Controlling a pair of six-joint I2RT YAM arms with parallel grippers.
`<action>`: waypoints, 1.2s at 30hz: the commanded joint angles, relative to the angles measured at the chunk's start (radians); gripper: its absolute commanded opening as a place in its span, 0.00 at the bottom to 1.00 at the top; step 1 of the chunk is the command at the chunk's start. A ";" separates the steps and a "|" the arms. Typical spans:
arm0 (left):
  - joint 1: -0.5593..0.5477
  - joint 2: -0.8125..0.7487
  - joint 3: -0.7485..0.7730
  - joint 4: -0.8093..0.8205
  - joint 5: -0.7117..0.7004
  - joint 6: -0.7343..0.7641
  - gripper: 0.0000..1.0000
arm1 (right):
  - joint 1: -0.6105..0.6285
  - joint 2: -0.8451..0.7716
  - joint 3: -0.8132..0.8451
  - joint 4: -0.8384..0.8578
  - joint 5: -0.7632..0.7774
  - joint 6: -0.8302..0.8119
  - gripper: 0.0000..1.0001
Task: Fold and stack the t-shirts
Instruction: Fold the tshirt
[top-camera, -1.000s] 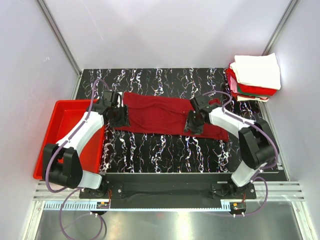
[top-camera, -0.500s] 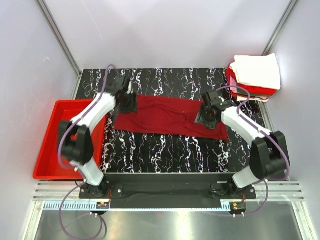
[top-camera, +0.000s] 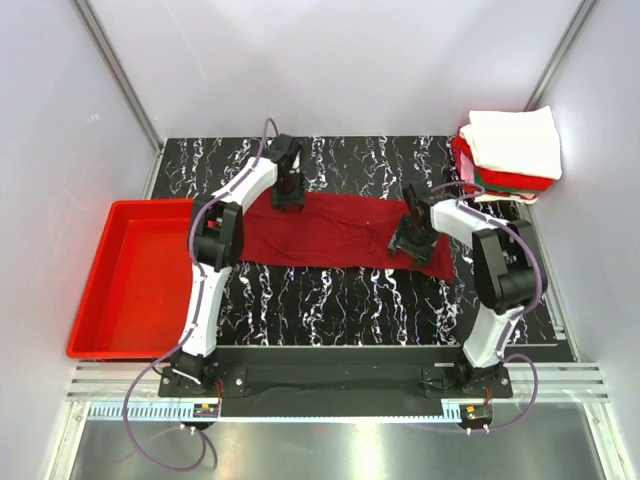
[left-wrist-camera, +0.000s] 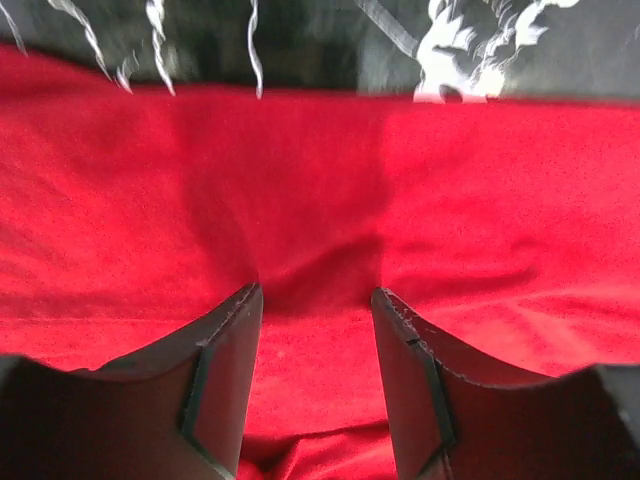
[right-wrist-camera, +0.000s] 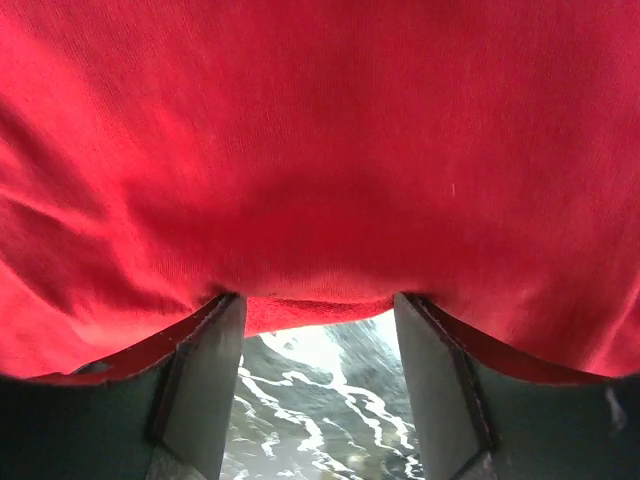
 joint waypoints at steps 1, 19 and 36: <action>0.004 0.021 -0.104 -0.097 0.005 0.011 0.53 | -0.051 0.114 0.071 0.057 -0.047 -0.033 0.67; -0.452 -0.609 -1.233 0.552 0.540 -0.362 0.51 | -0.112 0.901 1.339 -0.253 -0.352 -0.108 0.61; -0.294 -0.843 -0.780 0.050 0.181 -0.180 0.58 | -0.114 0.541 0.967 -0.078 -0.351 -0.269 0.68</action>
